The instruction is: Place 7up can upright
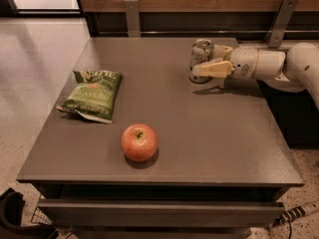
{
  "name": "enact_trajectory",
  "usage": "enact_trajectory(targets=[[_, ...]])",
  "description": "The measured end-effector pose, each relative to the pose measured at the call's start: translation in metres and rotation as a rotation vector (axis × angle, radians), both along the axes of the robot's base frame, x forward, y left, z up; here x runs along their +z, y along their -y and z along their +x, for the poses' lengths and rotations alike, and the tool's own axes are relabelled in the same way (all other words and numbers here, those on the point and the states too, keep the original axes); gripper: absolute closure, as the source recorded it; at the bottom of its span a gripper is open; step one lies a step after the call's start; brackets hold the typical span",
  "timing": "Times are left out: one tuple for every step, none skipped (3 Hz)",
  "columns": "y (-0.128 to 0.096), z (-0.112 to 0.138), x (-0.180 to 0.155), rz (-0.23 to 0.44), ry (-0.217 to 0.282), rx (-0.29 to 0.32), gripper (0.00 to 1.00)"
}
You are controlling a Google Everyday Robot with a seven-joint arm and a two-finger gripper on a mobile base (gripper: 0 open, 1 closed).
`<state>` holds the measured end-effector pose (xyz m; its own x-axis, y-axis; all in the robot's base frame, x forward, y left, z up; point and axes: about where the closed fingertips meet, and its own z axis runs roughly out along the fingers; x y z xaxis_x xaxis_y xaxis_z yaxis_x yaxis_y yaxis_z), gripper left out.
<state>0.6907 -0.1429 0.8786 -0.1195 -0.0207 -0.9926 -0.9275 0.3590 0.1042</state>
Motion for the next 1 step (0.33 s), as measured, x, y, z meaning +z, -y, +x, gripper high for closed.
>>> enact_trajectory(targets=[[-0.0001,0.0000,0.0000,0.000,0.000,0.000,0.00]])
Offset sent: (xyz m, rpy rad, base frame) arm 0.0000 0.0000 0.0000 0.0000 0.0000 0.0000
